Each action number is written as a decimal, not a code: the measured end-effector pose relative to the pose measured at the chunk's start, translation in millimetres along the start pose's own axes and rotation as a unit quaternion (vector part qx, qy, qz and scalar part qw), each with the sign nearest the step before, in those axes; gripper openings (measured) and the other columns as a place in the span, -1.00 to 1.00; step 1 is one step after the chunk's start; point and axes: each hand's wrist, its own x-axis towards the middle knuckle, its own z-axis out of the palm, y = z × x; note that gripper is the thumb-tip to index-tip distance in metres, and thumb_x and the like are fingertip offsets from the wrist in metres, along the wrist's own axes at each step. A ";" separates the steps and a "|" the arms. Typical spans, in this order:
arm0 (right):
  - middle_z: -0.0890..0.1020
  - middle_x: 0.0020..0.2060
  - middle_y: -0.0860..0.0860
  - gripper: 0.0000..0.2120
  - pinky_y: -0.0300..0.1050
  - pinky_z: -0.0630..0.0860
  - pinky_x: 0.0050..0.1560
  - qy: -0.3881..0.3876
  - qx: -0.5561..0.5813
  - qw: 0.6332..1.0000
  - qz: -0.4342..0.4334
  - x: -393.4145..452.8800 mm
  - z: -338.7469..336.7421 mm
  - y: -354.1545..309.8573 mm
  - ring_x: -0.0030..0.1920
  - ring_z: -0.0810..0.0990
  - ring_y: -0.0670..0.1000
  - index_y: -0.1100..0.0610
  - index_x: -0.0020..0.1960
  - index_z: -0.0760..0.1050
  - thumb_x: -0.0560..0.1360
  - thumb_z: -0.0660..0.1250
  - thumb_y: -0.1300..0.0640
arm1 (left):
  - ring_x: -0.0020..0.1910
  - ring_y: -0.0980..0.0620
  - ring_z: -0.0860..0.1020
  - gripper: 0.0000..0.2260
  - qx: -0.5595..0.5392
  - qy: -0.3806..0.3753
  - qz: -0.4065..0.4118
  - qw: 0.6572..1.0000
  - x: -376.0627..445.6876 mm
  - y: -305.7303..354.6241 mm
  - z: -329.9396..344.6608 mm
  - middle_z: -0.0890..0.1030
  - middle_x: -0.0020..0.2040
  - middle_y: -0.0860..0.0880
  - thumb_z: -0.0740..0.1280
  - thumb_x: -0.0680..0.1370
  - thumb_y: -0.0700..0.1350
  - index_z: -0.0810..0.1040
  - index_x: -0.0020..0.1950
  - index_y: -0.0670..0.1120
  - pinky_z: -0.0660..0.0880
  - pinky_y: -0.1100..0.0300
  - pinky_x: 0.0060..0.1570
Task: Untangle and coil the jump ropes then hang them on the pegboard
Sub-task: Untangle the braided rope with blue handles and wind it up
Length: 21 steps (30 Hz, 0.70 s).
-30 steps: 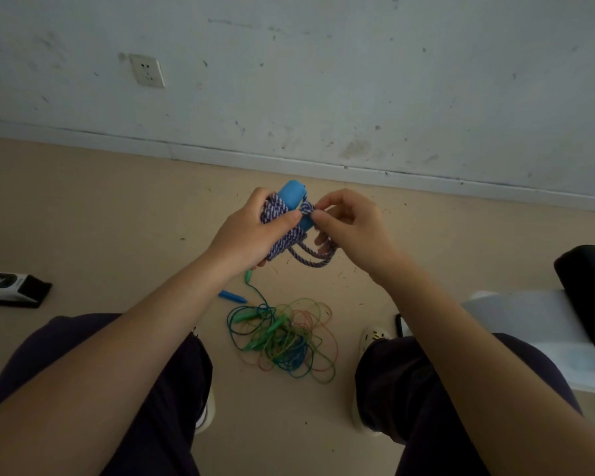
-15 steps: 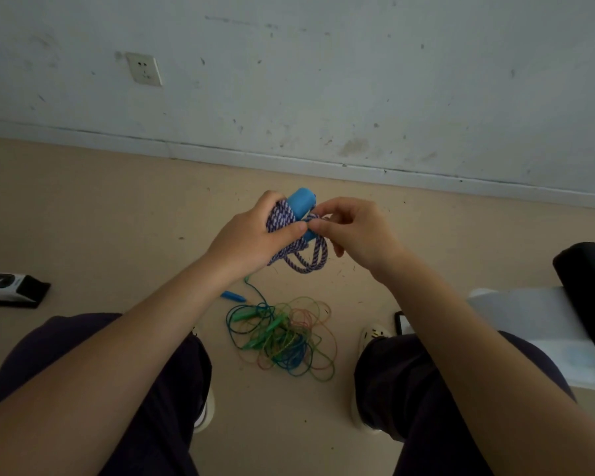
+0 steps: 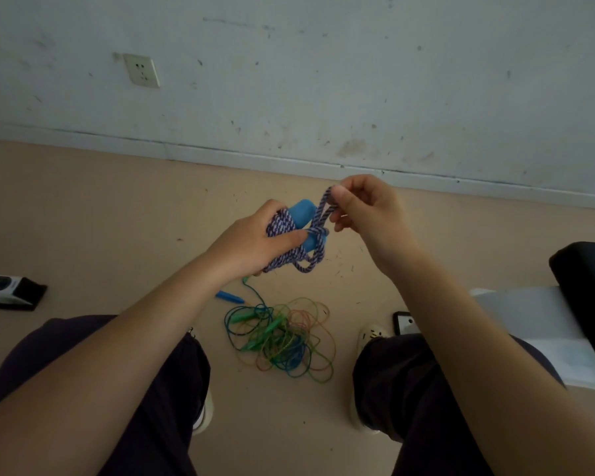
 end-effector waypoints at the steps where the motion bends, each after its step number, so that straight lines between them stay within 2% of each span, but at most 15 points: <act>1: 0.59 -0.22 0.03 -0.88 -0.12 0.55 -0.29 0.002 -0.014 1.000 0.008 1.0 0.1 2.3 -0.28 0.60 -0.01 0.12 -0.03 0.46 0.54 0.41 0.16 | -0.57 0.13 0.52 -0.69 -0.032 0.002 -0.007 0.999 -0.4 0.0 1.5 0.63 -0.27 -0.02 0.36 0.55 0.25 0.43 0.18 0.14 0.40 0.26 -0.59; 3: 0.57 -0.17 0.05 -0.78 -0.07 0.57 -0.26 -0.010 -0.064 0.997 0.035 0.9 1.3 7.1 -0.23 0.60 0.01 0.12 -0.01 0.42 0.49 0.46 0.12 | -0.56 0.05 0.53 -0.70 -0.087 0.031 -0.029 0.995 -0.7 1.2 2.1 0.64 -0.28 -0.07 0.35 0.56 0.23 0.42 0.18 0.10 0.41 0.23 -0.58; 6: 0.62 -0.26 0.08 -0.85 -0.07 0.60 -0.26 -0.075 -0.078 0.992 0.061 -3.1 8.1 14.4 -0.28 0.62 0.03 0.16 -0.10 0.48 0.48 0.46 0.22 | -0.55 0.04 0.54 -0.68 -0.139 0.091 -0.054 0.985 0.5 3.8 -1.5 0.64 -0.28 -0.08 0.34 0.58 0.21 0.41 0.19 0.06 0.41 0.24 -0.57; 8: 0.64 -0.27 0.07 -0.86 -0.08 0.63 -0.24 -0.091 -0.071 0.992 0.054 -6.2 14.7 18.6 -0.28 0.64 0.03 0.15 -0.13 0.49 0.47 0.46 0.28 | -0.56 0.05 0.53 -0.67 -0.157 0.109 -0.055 0.980 0.3 5.6 -2.2 0.64 -0.27 -0.09 0.34 0.58 0.19 0.40 0.20 0.02 0.41 0.24 -0.58; 11: 0.63 -0.10 0.07 -0.79 0.00 0.64 -0.14 -0.077 -0.096 0.991 0.052 -8.5 21.6 21.0 -0.13 0.67 0.10 0.12 -0.05 0.46 0.46 0.47 0.28 | -0.55 0.02 0.52 -0.69 -0.196 0.116 -0.055 0.972 -0.6 8.7 1.0 0.64 -0.31 -0.08 0.35 0.58 0.18 0.41 0.17 0.03 0.42 0.22 -0.58; 13: 0.65 -0.08 0.12 -0.80 0.04 0.64 -0.10 -0.084 -0.090 0.990 0.063 -9.6 22.7 20.1 -0.09 0.69 0.14 0.17 0.00 0.47 0.46 0.46 0.29 | -0.56 0.00 0.52 -0.73 -0.218 0.121 -0.055 0.967 -0.4 9.8 2.2 0.63 -0.34 -0.06 0.35 0.58 0.18 0.41 0.13 0.05 0.42 0.22 -0.59; 17: 0.66 -0.29 0.17 -0.90 -0.07 0.66 -0.17 -0.111 0.004 0.992 0.062 -12.1 25.3 13.6 -0.30 0.67 0.07 0.26 -0.09 0.52 0.48 0.40 0.40 | -0.55 0.01 0.52 -0.69 -0.202 0.151 -0.063 0.966 2.3 8.3 0.9 0.64 -0.26 -0.09 0.34 0.59 0.18 0.40 0.17 0.03 0.40 0.22 -0.58; 21: 0.66 -0.29 0.17 -0.88 -0.08 0.66 -0.17 -0.112 0.015 0.992 0.061 -16.4 35.6 13.7 -0.30 0.66 0.08 0.22 -0.09 0.46 0.54 0.32 0.39 | -0.53 -0.01 0.54 -0.68 -0.197 0.131 -0.066 0.969 1.7 8.5 1.3 0.64 -0.29 -0.09 0.33 0.59 0.21 0.39 0.17 0.03 0.42 0.21 -0.57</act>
